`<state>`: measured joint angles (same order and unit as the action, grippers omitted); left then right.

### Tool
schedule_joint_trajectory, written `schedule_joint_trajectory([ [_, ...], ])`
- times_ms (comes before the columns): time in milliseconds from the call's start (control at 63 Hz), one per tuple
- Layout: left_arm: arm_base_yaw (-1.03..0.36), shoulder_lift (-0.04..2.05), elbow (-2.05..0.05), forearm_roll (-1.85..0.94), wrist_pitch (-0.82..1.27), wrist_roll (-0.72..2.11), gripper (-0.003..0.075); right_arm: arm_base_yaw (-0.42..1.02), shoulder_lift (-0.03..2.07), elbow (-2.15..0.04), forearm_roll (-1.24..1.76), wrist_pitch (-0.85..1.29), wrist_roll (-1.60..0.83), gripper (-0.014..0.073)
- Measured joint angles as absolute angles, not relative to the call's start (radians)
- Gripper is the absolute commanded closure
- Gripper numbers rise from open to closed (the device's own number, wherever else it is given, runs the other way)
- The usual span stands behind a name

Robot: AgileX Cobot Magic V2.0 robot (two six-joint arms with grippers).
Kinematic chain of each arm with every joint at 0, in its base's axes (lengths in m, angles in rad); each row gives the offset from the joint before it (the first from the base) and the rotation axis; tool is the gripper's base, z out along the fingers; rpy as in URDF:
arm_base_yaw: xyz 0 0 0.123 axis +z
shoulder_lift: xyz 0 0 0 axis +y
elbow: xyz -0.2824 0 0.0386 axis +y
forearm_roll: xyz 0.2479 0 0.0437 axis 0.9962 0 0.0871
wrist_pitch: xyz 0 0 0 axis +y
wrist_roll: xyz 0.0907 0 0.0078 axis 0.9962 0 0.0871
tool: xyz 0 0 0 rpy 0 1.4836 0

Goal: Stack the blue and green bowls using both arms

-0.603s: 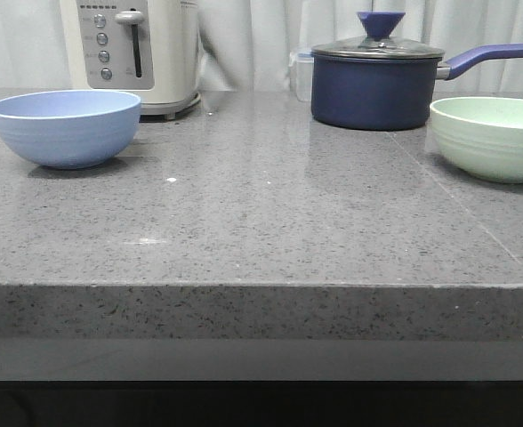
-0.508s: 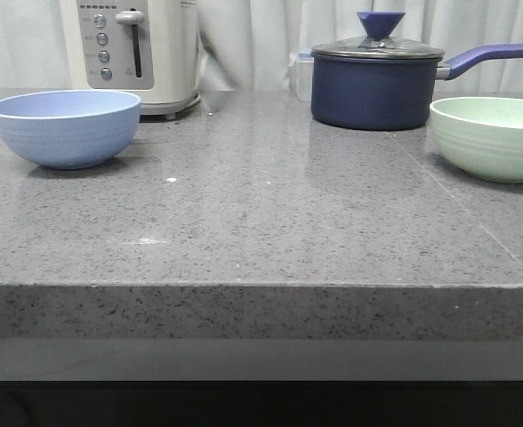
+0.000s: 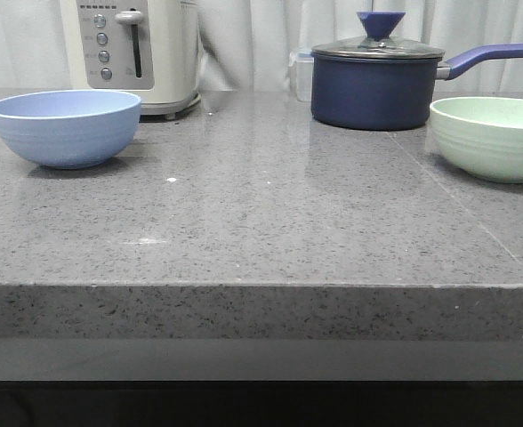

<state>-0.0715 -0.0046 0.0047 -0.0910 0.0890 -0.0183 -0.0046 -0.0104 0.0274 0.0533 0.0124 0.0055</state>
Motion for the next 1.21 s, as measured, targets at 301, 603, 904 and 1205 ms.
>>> schedule_joint_trajectory([
  [301, -0.072, -0.005, -0.063, -0.123, 0.107, -0.018, 0.0740, -0.005, -0.010, -0.052, 0.053, 0.096, 0.006, 0.0657],
  [603, -0.072, -0.005, -0.389, -0.125, 0.293, -0.018, 0.0740, -0.005, 0.024, -0.361, 0.053, 0.300, 0.006, 0.0657],
  [904, -0.072, 0.184, -0.689, -0.125, 0.526, -0.018, 0.0740, -0.005, 0.224, -0.592, 0.053, 0.448, 0.006, 0.0657],
  [1205, -0.072, 0.384, -0.737, -0.125, 0.633, -0.018, 0.0740, -0.005, 0.391, -0.644, 0.053, 0.584, 0.006, 0.0657],
])
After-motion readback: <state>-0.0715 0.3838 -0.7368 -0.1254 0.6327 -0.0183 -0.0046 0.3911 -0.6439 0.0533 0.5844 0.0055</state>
